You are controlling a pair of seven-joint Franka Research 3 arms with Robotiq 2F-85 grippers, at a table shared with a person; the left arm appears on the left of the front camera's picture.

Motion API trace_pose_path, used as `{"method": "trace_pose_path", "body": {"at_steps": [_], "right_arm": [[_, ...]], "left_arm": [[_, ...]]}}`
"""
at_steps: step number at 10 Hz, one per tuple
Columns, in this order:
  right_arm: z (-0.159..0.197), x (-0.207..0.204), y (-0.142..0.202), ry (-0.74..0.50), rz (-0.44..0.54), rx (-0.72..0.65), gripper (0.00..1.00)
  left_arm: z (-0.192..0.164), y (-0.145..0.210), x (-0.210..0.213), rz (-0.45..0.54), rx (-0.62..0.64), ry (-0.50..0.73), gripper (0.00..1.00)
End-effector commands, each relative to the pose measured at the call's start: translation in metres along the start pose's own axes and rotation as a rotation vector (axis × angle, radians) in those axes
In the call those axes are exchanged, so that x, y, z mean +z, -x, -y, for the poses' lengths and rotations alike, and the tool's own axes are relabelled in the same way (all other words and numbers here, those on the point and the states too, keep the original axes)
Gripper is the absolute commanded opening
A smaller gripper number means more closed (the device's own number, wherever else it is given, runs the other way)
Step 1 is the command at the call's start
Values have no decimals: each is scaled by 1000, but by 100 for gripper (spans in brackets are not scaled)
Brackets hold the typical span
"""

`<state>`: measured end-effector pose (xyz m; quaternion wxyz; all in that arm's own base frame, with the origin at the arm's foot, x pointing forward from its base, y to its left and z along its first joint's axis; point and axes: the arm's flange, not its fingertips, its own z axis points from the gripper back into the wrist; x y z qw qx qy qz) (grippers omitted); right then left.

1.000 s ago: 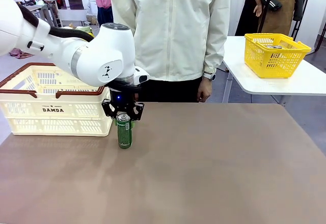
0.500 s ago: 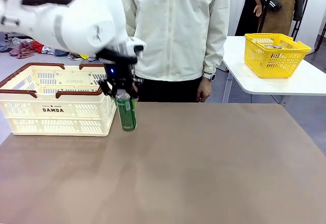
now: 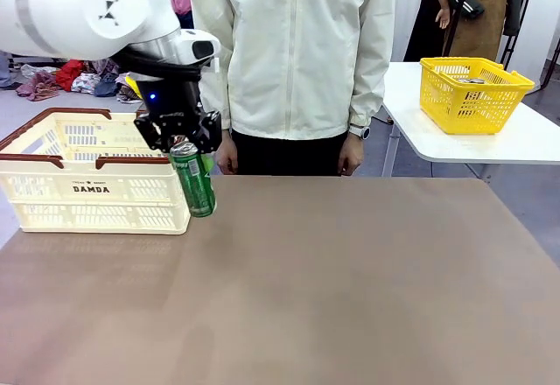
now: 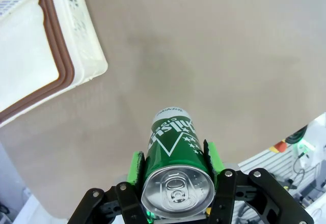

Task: Place the drinks into the Shopping basket.
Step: Pick up one drink and place it into the Shopping basket.

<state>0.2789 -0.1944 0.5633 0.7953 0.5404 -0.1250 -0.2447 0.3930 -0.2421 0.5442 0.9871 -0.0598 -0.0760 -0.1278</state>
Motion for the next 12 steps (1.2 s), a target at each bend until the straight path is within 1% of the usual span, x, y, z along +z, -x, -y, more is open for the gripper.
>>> {"method": "trace_pose_path", "body": {"at_steps": [1,2,3,4,6,7,8,9,10,11,12], "right_arm": [[-5,3,-1,-7,-1,-11,100],[-5,3,-1,-7,-1,-11,100],[-5,3,-1,-7,-1,-11,100],[-5,3,-1,-7,-1,-11,100],[-5,3,-1,-7,-1,-11,100],[-5,3,-1,-7,-1,-11,100],[-5,3,-1,-7,-1,-11,100],[-5,3,-1,-7,-1,-11,100],[-5,3,-1,-7,-1,-11,100],[-5,3,-1,-7,-1,-11,100],[-5,3,-1,-7,-1,-11,100]], "left_arm": [[8,-16,2,9,-26,-1,0],[8,-16,2,9,-26,-1,0],[4,-3,-2,-3,-7,1,0],[1,-11,-4,2,5,-36,0],[-24,-44,34,119,110,-78,0],[-46,-67,60,147,75,-88,0],[-65,-85,75,158,100,-68,0],[-78,-96,87,116,28,4,0],[-91,-108,98,152,96,5,0],[-109,-120,108,183,139,16,0],[-130,-129,110,199,138,3,0]]}}
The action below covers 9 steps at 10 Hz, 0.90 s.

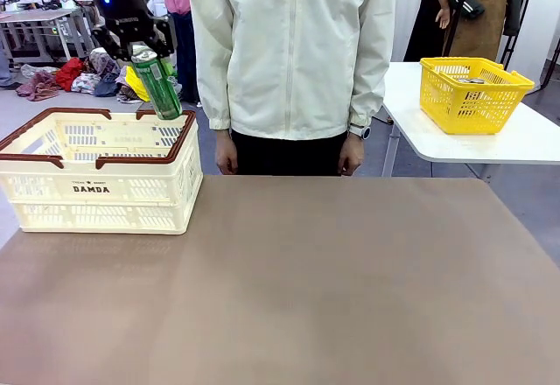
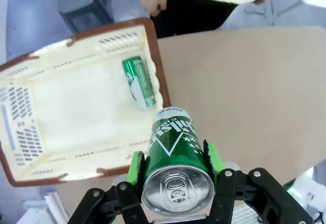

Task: Place the drinks into the Shopping basket.
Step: Pick up one drink and place it into the Shopping basket.

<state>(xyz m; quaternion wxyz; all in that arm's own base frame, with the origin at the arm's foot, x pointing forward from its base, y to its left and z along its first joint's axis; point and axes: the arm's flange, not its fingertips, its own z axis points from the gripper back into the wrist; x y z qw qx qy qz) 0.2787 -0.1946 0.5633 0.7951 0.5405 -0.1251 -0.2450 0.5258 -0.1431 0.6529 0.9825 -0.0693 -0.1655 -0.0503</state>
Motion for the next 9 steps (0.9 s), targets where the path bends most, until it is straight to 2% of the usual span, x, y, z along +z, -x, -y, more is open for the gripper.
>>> {"method": "trace_pose_path", "body": {"at_steps": [1,5,9], "right_arm": [[-5,2,-1,-7,-1,-10,100],[-5,2,-1,-7,-1,-10,100],[-5,2,-1,-7,-1,-10,100]], "left_arm": [[-24,-16,-3,-4,46,-14,0],[-54,-3,-65,-72,153,-81,0],[-68,25,-131,-169,277,-209,0]]}}
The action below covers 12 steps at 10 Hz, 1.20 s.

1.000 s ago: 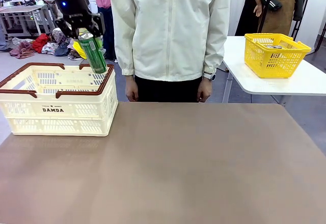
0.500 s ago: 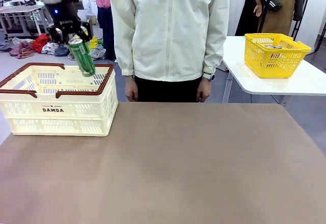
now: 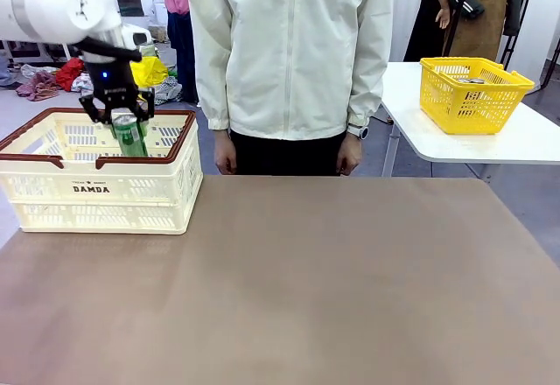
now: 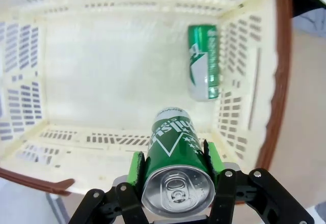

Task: Place the drinks into the Shopping basket.
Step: Pick up one drink and place it into the Shopping basket.

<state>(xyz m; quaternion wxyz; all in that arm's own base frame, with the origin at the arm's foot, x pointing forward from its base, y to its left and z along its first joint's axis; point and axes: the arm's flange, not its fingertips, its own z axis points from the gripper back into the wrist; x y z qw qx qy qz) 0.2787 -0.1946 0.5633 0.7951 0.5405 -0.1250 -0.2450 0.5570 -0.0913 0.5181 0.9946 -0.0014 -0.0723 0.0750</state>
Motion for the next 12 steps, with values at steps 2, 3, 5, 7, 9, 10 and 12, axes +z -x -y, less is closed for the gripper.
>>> {"method": "trace_pose_path", "body": {"at_steps": [2,3,5,7,9,10,12], "right_arm": [[-5,2,-1,-7,-1,-11,100],[-5,2,-1,-7,-1,-11,100],[-5,2,-1,-7,-1,-11,100],[-5,2,-1,-7,-1,-11,100],[-5,2,-1,-7,-1,-11,100],[-5,2,-1,-7,-1,-11,100],[-5,2,-1,-7,-1,-11,100]], "left_arm": [[-2,12,-32,27,107,-51,0],[-2,13,-48,16,132,-60,0],[-8,8,-68,0,138,-1,0],[-14,-4,-83,-18,153,-2,0],[-15,-16,-94,-27,181,-19,0],[-12,-18,-97,-30,176,-28,0],[-8,-21,-103,-43,173,-32,0]]}}
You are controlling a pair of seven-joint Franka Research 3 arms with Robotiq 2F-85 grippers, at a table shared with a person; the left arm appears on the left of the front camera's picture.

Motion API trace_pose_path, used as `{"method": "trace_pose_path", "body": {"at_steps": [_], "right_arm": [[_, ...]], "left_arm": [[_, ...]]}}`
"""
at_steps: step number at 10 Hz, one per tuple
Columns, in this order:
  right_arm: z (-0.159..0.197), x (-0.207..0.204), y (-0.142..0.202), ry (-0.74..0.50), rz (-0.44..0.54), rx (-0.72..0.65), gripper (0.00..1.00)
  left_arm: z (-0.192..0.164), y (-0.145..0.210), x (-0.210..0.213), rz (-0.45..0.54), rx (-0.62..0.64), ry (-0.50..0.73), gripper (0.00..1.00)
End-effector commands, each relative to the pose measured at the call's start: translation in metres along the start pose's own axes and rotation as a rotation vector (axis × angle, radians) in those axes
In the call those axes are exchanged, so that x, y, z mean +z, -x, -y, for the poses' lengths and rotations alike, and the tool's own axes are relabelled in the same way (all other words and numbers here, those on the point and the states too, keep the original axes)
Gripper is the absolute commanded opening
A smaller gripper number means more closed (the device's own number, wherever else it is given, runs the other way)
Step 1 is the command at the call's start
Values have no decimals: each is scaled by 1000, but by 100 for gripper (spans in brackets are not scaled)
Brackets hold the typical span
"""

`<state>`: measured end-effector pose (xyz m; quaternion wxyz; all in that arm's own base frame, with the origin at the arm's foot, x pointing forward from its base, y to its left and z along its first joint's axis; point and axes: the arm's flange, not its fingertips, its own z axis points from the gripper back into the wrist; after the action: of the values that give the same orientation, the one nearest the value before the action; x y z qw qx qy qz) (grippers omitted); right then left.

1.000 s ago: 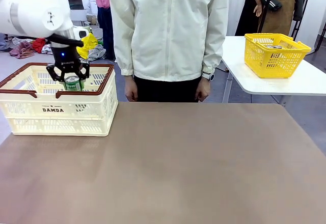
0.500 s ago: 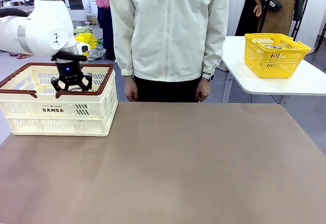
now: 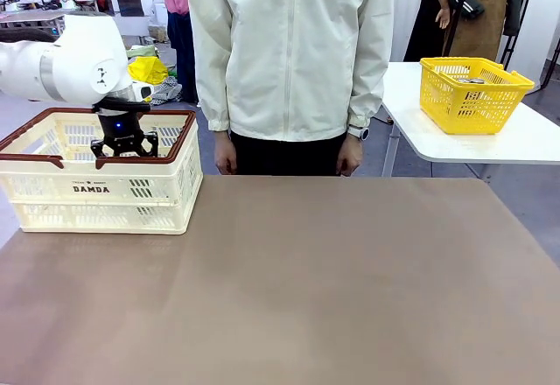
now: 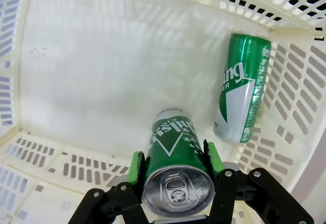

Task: Place the drinks into the Shopping basket.
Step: Pick up one drink and place it into the Shopping basket.

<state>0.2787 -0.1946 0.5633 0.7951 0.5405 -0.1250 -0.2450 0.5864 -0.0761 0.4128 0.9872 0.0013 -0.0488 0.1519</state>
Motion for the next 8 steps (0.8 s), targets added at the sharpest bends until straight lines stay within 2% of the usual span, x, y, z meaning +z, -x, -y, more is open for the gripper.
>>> {"method": "trace_pose_path", "body": {"at_steps": [1,2,3,4,5,8], "right_arm": [[-5,2,-1,-7,-1,-11,100],[-5,2,-1,-7,-1,-11,100],[-5,2,-1,-7,-1,-11,100],[-5,2,-1,-7,-1,-11,100],[-5,2,-1,-7,-1,-11,100],[-5,2,-1,-7,-1,-11,100]], "left_arm": [[5,-5,5,-2,17,-10,0],[7,-6,6,-9,10,-19,33],[9,-5,8,-7,-9,-16,89],[11,-4,15,11,-13,-27,100],[12,-2,25,34,-18,-27,100],[6,8,123,178,-38,51,100]]}}
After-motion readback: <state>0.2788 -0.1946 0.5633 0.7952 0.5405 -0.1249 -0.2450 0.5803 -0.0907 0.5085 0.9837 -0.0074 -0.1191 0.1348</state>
